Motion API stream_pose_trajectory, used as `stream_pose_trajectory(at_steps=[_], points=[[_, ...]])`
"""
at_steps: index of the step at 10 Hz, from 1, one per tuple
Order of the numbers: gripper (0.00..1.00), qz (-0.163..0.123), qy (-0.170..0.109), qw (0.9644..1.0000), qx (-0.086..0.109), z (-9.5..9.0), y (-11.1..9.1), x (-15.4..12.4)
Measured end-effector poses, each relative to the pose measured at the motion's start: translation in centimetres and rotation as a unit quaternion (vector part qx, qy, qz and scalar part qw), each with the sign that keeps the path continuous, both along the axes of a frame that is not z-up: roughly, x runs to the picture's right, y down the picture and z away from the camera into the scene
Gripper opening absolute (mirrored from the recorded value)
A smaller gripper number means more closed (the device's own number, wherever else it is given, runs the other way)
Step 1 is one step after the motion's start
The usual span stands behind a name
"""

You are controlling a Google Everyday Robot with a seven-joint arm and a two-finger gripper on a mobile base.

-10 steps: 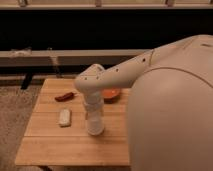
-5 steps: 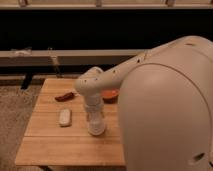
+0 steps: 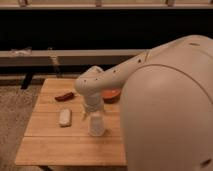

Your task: Place the ceramic cup over the eraser

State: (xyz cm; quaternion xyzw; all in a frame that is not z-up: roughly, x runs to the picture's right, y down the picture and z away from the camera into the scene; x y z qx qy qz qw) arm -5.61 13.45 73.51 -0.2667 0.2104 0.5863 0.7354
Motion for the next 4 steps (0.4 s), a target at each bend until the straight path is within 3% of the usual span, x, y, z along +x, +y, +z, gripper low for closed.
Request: stream_pose_trajectory(at_steps=[4], points=[[0.78,0.002,-0.015,0.9997,0.017,-1.00,-1.57,0.02]])
